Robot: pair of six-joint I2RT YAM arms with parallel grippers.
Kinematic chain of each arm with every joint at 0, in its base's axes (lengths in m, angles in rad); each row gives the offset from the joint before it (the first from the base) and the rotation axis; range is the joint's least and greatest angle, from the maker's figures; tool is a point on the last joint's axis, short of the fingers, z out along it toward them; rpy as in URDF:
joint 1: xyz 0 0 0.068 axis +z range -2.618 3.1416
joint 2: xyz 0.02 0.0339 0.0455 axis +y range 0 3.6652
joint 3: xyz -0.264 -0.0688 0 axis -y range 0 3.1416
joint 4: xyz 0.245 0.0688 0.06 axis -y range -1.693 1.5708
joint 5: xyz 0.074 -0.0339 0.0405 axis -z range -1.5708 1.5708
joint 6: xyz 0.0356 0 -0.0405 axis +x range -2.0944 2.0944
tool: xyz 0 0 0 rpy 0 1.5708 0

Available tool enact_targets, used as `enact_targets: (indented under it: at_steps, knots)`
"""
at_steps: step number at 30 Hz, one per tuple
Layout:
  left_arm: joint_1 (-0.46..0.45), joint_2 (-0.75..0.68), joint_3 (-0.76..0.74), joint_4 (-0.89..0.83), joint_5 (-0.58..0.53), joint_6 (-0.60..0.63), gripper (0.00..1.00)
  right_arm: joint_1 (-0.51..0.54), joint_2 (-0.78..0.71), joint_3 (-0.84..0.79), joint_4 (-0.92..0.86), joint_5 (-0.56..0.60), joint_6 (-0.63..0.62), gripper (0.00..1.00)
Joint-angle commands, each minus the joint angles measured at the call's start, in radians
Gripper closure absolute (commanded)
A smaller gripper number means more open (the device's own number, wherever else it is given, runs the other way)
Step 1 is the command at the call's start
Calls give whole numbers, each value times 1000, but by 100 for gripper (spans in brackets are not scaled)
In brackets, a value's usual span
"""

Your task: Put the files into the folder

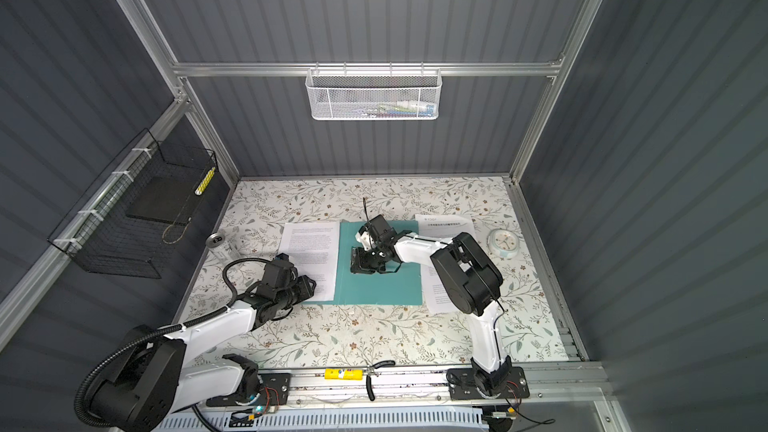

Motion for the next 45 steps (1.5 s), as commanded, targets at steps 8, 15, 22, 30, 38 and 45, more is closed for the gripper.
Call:
enact_targets:
  at_steps: [8,15,22,30,38,45]
  knots:
    - [7,32,-8,-65,-26,-20,56,-75,-12,-52,166,-111,144,70]
    - [7,-10,-33,-62,-43,-40,56,-110,-56,-93,190,-106,177,70]
    - [7,-43,-37,-65,-45,-42,56,-137,-97,-147,136,-44,170,73]
    - [7,-154,78,-170,-56,52,42,-295,-311,-171,-133,94,-59,62]
    - [5,-108,211,-146,-3,95,35,-567,-375,-89,-303,300,-302,59]
    - [5,-38,232,-102,11,126,35,-755,-291,12,-361,463,-347,59]
